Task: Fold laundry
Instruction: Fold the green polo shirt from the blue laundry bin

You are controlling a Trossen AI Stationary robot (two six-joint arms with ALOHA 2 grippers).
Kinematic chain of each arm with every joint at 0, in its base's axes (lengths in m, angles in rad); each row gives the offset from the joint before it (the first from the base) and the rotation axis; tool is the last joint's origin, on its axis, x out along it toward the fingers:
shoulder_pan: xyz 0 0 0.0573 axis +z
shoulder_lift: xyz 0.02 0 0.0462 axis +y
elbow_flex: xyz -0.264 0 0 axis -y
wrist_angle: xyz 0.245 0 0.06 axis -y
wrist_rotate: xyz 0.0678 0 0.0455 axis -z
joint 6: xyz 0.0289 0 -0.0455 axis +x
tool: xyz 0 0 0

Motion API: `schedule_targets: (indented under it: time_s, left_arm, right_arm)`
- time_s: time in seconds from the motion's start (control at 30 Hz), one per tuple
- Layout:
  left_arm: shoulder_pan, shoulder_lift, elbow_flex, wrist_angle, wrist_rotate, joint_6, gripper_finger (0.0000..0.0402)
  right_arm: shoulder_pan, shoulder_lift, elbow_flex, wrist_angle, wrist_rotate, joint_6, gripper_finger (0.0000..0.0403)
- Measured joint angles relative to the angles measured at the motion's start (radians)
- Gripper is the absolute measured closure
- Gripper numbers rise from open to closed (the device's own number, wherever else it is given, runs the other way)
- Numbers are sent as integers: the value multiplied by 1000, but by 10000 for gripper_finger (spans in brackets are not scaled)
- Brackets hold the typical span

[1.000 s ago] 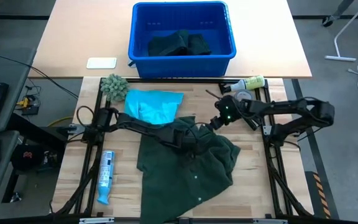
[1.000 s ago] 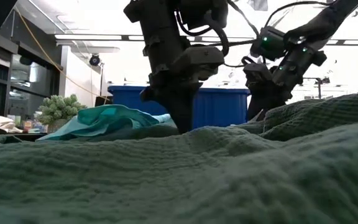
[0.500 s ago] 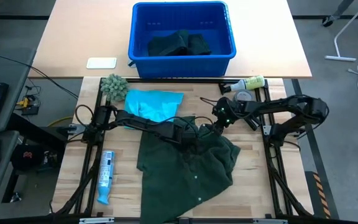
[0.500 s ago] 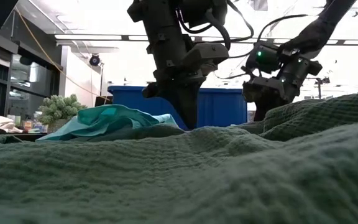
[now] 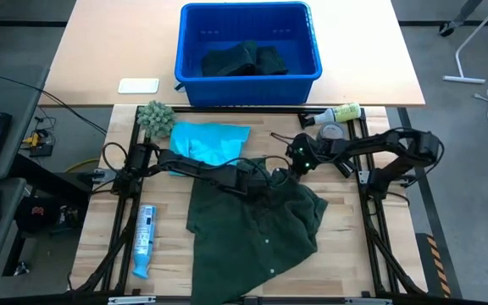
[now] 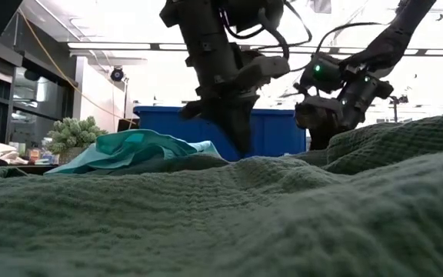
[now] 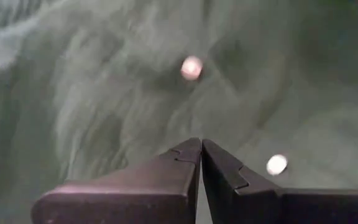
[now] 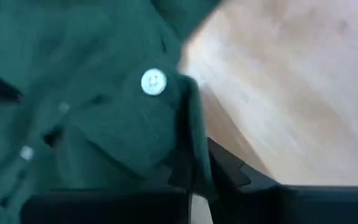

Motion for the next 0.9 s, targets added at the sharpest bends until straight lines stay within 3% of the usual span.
schedule_targets:
  time_s: [0.17, 0.3, 0.53, 0.6, 0.7, 0.9]
  left_arm:
    - [23, -19, 1, 60, -55, 9, 402]
    - [62, -19, 2, 70, -56, 39, 402]
    - [109, -20, 2, 86, -69, 122, 402]
    - [115, -22, 2, 77, -73, 143, 402]
    - [118, -22, 2, 50, -73, 188, 402]
    - [94, -23, -24, -49, -83, 229, 402]
  right_arm:
    - [-25, -173, 40, -199, 68, -80, 401]
    - [-26, -299, 121, -390, 225, -230, 402]
    - [31, -420, 252, -468, 506, -302, 403]
    - [50, -422, 267, -494, 500, -342, 403]
    - [69, -386, 256, -592, 383, -366, 403]
    - [131, -326, 176, -614, 324, -209, 402]
